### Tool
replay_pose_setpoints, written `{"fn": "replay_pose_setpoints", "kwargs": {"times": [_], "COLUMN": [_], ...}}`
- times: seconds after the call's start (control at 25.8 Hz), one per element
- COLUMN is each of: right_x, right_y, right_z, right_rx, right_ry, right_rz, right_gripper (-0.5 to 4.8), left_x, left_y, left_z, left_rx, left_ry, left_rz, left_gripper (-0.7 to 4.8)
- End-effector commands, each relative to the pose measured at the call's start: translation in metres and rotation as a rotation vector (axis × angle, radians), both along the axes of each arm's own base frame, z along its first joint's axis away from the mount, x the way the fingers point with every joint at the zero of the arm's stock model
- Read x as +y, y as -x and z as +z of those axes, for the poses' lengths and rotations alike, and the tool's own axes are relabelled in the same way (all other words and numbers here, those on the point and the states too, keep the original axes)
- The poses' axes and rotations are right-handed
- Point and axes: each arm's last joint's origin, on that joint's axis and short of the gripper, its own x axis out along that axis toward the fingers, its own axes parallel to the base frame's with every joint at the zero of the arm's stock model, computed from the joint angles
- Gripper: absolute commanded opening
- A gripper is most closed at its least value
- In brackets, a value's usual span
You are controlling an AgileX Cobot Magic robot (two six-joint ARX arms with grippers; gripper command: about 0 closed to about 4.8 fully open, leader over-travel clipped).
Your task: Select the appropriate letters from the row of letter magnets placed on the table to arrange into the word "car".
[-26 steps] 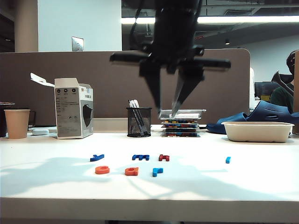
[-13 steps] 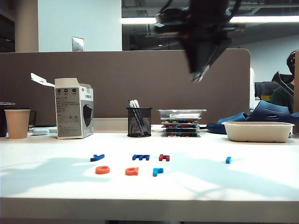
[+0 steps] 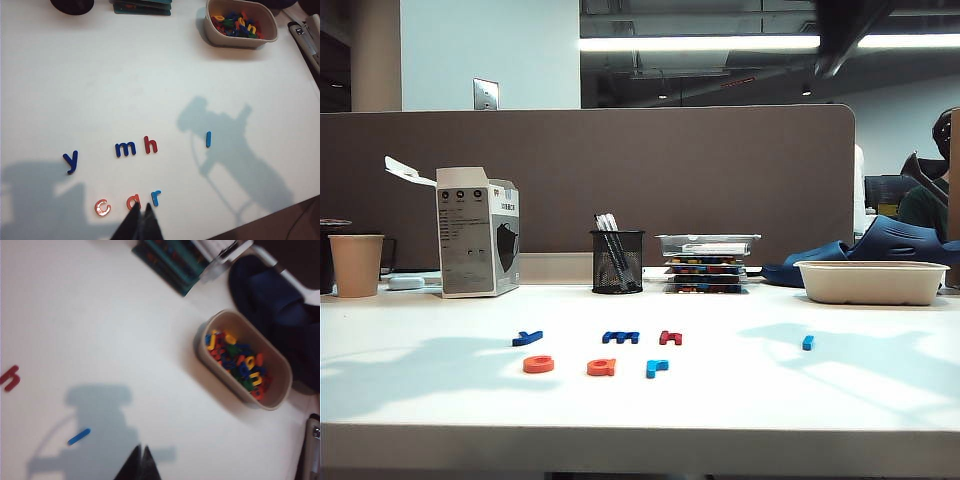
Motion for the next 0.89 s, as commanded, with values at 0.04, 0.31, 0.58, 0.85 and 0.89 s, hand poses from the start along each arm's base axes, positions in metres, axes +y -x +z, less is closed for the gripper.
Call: {"fn": "replay_pose_setpoints", "kwargs": {"times": [0.04,0.31,0.58,0.85,0.89], "right_x": [-0.021,-0.081,-0.115,-0.134,-0.135], "right_y": [0.005,0.027,0.049,0.080,0.084], "right_z": [0.018,0.049,0.066,0.053,0.049], "right_rx": [-0.081,-0.228,-0.327,-0.425,-0.428], "right_ry": [-0.076,-0.165,-0.271,-0.327,-0.337], "right_rz": [-0.004,-0.200,-0.354,-0.457,-0.453], "right_gripper": [-0.06,-0.06,-0.06,-0.06,-0.06], "left_x": [0.000,0.000,0.001,0.000,0.000], "left_y": [0.001,0.001,0.001,0.001,0.001], "left_z": [0.003,0.003,0.003,0.003,0.003], "left_rx": [-0.016,-0.016,-0.015,-0.016,-0.016], "left_ry": [0.007,0.007,0.007,0.007,0.007], "left_rz": [-0.001,-0.001,-0.001,-0.001,-0.001], "left_gripper": [-0.06,-0.06,-0.06,-0.06,-0.06]}}
